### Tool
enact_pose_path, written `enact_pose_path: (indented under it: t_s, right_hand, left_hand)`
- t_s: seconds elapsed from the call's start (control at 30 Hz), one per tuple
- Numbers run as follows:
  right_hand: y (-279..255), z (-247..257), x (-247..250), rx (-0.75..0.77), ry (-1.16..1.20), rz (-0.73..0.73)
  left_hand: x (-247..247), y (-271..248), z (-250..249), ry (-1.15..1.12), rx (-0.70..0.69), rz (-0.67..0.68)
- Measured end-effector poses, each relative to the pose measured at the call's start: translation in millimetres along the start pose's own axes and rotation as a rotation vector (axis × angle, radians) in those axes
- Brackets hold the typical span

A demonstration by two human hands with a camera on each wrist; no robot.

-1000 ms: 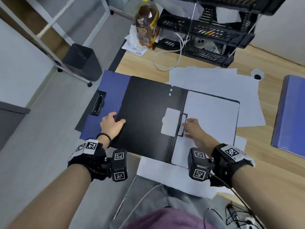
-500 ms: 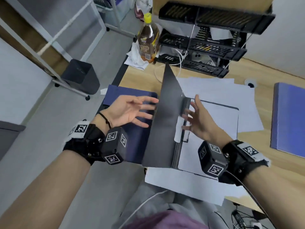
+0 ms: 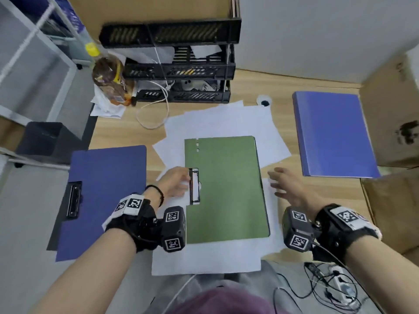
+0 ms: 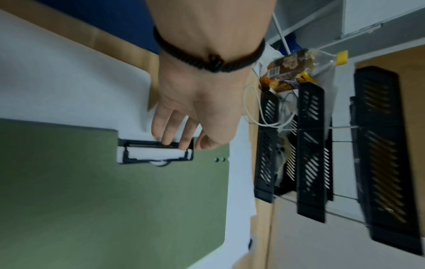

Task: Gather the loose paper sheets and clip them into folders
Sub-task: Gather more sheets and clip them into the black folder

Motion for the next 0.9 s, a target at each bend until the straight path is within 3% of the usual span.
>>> enact_pose_path:
  t_s: [0.13, 0.37, 0.43, 0.67, 0.77, 0.9]
  right_hand:
    - [12.1, -35.6, -14.0, -0.129, 0.029, 0.168]
    - [20.1, -25.7, -23.5, -0.083, -0.039, 0.187]
    - [21.4, -22.3, -24.6, -0.074, -0.01, 0.187]
    - [34.1, -14.7, -9.9, 0.013, 0.179, 0.122]
    - [31.2, -11.0, 16.6, 0.063, 0.318, 0.155]
    - [21.7, -34.2, 85.5, 0.029, 0.51, 0.063]
  left_hand:
    - [8.0, 4.7, 41.3, -0.015, 0.149, -0.076]
    - [-17.4, 4.8, 32.0, 0.042, 0.086, -0.023]
    - [-23.4, 5.9, 27.5, 0.025, 0.012, 0.02]
    - [-61.2, -9.0, -47.6, -0.072, -0.297, 0.097]
    - [-86.1, -3.1, -78.9, -0.1, -0.318, 0.103]
    - [-142.9, 27.5, -109.7, -0.064, -0.319, 0.113]
Point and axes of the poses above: each hand's wrist, its own y-axis towards the middle knuckle, its own x-axis out of the back of the hand, z = x × y, the point moved 9 cm from there along y, towards the middle knuckle, and after that the axes turned 6 degrees about z, right-handed, at the moved point
